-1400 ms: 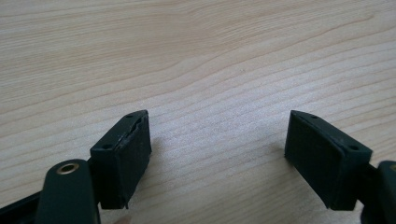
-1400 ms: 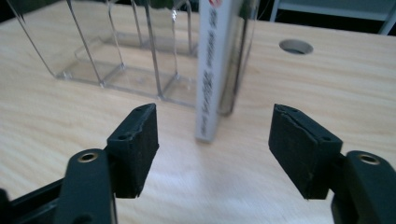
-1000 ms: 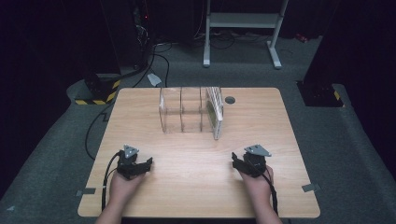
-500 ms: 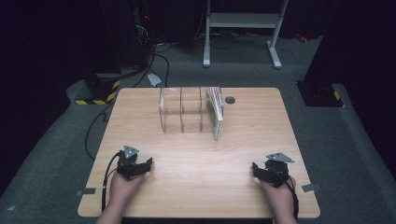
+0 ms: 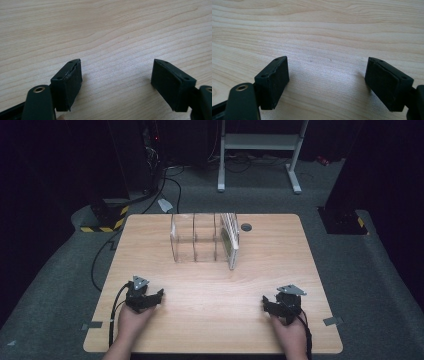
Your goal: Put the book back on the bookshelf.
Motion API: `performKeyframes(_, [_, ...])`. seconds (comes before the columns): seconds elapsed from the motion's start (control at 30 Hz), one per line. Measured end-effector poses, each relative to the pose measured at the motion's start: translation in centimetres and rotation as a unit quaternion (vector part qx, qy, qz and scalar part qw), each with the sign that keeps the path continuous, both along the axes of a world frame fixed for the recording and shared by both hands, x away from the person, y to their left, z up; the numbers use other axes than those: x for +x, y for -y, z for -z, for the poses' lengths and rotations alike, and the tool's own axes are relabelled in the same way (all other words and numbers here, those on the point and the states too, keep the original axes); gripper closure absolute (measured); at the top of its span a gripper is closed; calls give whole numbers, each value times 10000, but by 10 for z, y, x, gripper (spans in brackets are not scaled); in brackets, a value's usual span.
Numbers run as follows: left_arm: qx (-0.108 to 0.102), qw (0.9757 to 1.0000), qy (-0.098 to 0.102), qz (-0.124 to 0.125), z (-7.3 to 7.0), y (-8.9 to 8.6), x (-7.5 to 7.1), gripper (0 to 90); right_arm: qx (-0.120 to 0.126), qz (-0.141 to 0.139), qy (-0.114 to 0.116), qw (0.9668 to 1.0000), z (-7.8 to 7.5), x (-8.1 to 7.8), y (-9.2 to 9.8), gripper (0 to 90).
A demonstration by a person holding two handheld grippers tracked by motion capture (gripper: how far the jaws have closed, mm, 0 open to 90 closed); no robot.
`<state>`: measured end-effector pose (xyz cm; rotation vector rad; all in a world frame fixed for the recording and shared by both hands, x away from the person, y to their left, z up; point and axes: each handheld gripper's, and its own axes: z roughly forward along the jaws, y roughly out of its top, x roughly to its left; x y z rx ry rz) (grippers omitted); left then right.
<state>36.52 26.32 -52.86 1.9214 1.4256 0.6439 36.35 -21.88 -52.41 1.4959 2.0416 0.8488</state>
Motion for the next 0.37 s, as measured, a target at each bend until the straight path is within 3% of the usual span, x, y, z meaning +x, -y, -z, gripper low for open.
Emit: performKeyframes(0.37, [-10,10000,12,9,0,0,0,247,-2,2,0,10000,0,0,0,192])
